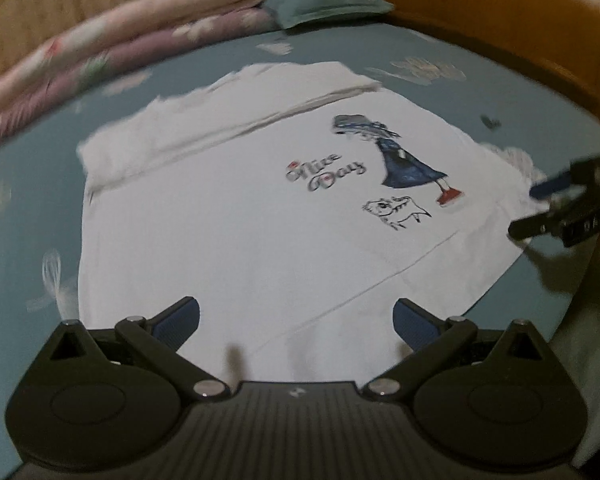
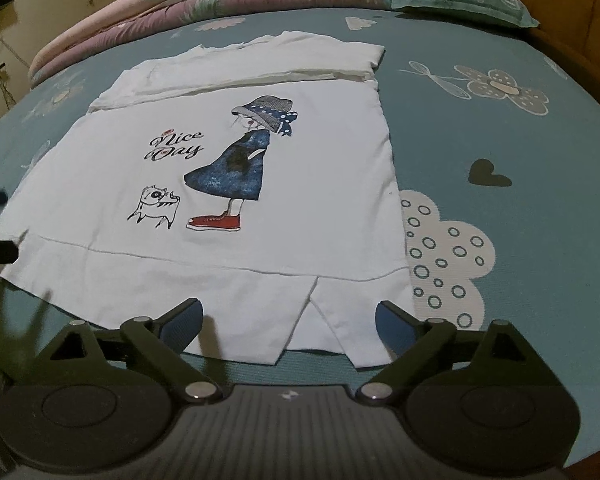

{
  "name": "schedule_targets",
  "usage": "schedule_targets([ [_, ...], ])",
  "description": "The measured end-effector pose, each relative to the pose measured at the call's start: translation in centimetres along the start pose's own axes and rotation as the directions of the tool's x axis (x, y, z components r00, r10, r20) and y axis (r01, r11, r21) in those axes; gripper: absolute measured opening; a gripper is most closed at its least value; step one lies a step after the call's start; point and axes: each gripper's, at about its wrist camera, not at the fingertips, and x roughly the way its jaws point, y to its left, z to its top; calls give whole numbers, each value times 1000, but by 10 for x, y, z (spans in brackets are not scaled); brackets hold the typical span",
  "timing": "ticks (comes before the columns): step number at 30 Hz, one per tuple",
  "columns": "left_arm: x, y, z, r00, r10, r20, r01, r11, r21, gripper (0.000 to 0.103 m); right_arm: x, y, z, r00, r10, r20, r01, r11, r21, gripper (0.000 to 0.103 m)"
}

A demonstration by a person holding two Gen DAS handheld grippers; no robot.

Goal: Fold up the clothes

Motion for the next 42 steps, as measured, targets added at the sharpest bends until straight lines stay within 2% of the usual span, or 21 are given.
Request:
schedule_targets([
  [2, 5, -11, 7, 1000, -2, 2, 2, 999, 44, 102, 1, 0, 0, 1000, 1, 2, -1, 1000, 1, 99],
  [6, 16, -25, 12, 998, -60, -3, 60, 998, 36, 102, 0, -1, -2, 1000, 9, 14, -9, 1000, 19, 100],
  [8, 23, -31, 8, 997, -66, -27, 67, 997, 44, 102, 0, -1, -2, 1000, 10, 14, -10, 1000, 18, 100],
  [14, 29, -8, -17, 993, -15, -120, 17, 1000, 21, 103, -7, -6, -4, 1000, -4, 1, 4, 1000, 4, 100],
  [18, 13, 16, -30, 991, 28, -131, -30, 999, -13, 102, -15, -13, -7, 1000, -25, 4, 25, 1000, -4, 100],
  [22, -3, 6, -32, 991, 97, -97, -83, 988, 134, 102, -17, 8, -3, 1000, -18, 20, 20, 995, -93, 100],
  [25, -5, -15, -33, 989, 139, -43, -117, 936, 332, 102, -19, 24, 1, 999, -12, 31, 17, 987, -162, 100],
  [27, -3, -30, -38, 986, 169, -8, -147, 878, 456, 102, -20, 34, 3, 999, -8, 39, 15, 978, -207, 100],
  [30, 1, -43, -45, 978, 205, 32, -182, 772, 609, 102, -22, 48, 7, 999, -3, 50, 16, 964, -264, 100],
  [31, 1, -45, -47, 976, 211, 46, -189, 735, 651, 102, -24, 51, 8, 999, -3, 54, 18, 961, -275, 100],
  [33, 2, -43, -50, 972, 229, 58, -202, 679, 706, 102, -25, 52, 8, 998, -7, 55, 22, 959, -283, 100],
  [35, 4, -42, -51, 964, 252, 81, -228, 638, 735, 103, -26, 49, 9, 998, -12, 55, 27, 961, -276, 100],
  [37, 9, -43, -50, 962, 256, 98, -241, 616, 750, 103, -25, 46, 10, 998, -15, 55, 29, 964, -263, 100],
  [40, 18, -50, -42, 961, 250, 120, -252, 610, 751, 103, -25, 46, 12, 998, -8, 58, 22, 971, -239, 100],
  [42, 21, -58, -36, 963, 225, 145, -256, 617, 744, 103, -25, 47, 13, 998, -2, 69, 18, 973, -231, 100],
])
